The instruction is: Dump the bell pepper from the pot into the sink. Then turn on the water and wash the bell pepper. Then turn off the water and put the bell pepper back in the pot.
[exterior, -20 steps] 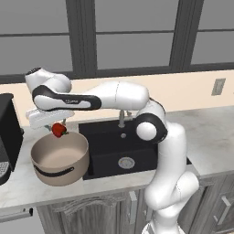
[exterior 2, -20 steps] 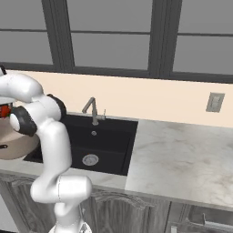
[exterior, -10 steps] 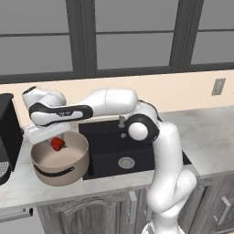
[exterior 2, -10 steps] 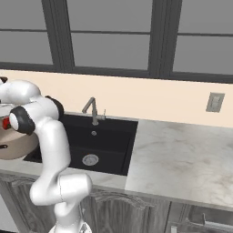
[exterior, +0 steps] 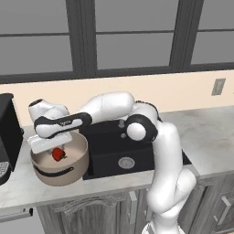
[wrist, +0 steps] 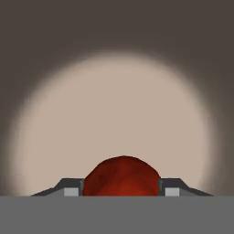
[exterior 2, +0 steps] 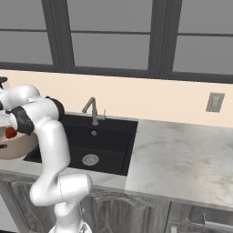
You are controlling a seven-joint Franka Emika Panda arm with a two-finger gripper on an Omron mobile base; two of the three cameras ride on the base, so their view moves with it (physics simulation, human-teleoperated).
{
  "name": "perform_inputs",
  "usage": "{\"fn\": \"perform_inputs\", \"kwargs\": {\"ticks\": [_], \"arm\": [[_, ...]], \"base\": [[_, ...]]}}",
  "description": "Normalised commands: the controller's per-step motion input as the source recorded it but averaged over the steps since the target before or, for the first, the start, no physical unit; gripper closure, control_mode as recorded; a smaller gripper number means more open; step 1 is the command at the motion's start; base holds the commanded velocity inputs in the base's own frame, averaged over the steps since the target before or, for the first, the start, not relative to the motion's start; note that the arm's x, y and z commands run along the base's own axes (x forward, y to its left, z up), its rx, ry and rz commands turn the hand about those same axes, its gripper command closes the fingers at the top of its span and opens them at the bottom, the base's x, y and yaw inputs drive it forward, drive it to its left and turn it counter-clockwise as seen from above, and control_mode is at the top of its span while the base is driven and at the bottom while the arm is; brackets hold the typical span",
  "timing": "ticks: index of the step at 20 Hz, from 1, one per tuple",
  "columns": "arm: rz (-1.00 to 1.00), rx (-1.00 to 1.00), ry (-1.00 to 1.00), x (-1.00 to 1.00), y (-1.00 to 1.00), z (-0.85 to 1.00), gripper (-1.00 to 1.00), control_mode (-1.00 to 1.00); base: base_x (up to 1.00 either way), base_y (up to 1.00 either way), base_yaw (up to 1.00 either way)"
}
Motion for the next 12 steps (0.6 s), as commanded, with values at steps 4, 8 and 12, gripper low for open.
{"fn": "perform_inputs", "kwargs": {"ticks": [4, 8, 12], "arm": [[0.0, 0.06, 0.0, 0.0, -0.06, -0.47, 1.0, -1.0], [0.0, 0.05, 0.0, 0.0, 0.0, -0.3, 1.0, -1.0], [0.0, 0.04, 0.0, -0.01, 0.0, -0.21, -1.0, -1.0]], "base": [[0.0, 0.0, 0.0], [0.0, 0.0, 0.0], [0.0, 0.0, 0.0]]}}
